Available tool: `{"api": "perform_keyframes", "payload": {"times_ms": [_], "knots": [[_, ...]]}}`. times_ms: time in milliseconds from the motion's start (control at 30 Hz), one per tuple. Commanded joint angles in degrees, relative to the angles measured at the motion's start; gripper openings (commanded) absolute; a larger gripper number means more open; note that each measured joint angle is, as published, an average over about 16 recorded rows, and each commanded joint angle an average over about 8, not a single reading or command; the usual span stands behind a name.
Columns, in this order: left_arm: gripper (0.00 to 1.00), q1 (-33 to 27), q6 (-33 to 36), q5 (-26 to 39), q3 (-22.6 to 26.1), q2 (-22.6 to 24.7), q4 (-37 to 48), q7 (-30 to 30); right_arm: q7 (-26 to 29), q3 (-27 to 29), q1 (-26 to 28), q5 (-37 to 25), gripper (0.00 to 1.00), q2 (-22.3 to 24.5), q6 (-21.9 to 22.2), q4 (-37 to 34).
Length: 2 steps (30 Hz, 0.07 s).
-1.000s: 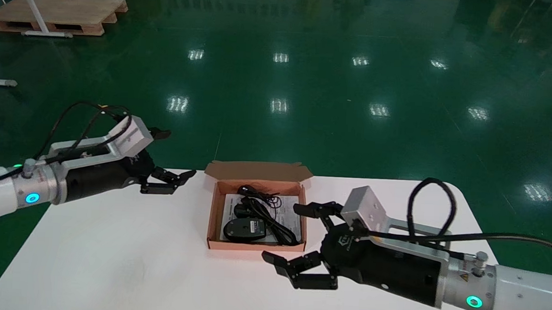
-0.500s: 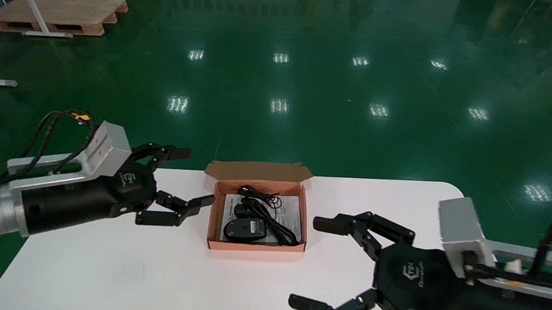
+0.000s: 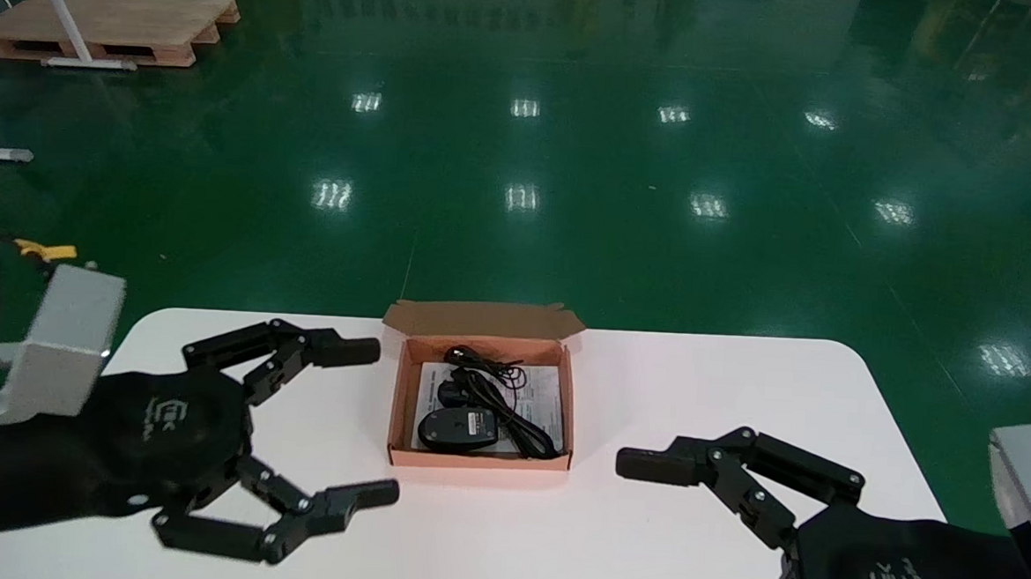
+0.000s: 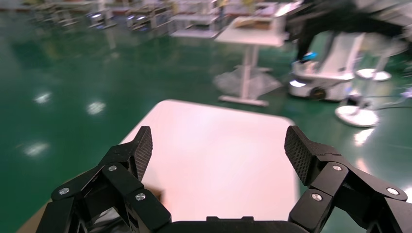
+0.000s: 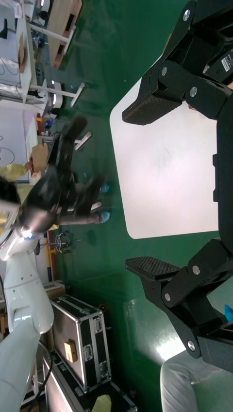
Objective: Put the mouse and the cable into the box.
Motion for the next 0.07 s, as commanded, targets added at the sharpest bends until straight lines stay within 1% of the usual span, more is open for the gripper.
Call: {"api": "perform_keyframes", "payload": {"times_ms": [33,67], "knots": [[1.00,1.72,3.70,-2.92,-1.68,-1.45,-2.45,-1.32,-0.01,-0.02,0.01,0.01,1.00,0.00,0.00,-0.01],[1.00,1.96,4.20,-3.31,-1.91,-1.65,-2.79,-1.50,-0.01,-0.02,0.01,0.01,1.00,0.00,0.00,-0.01]]}}
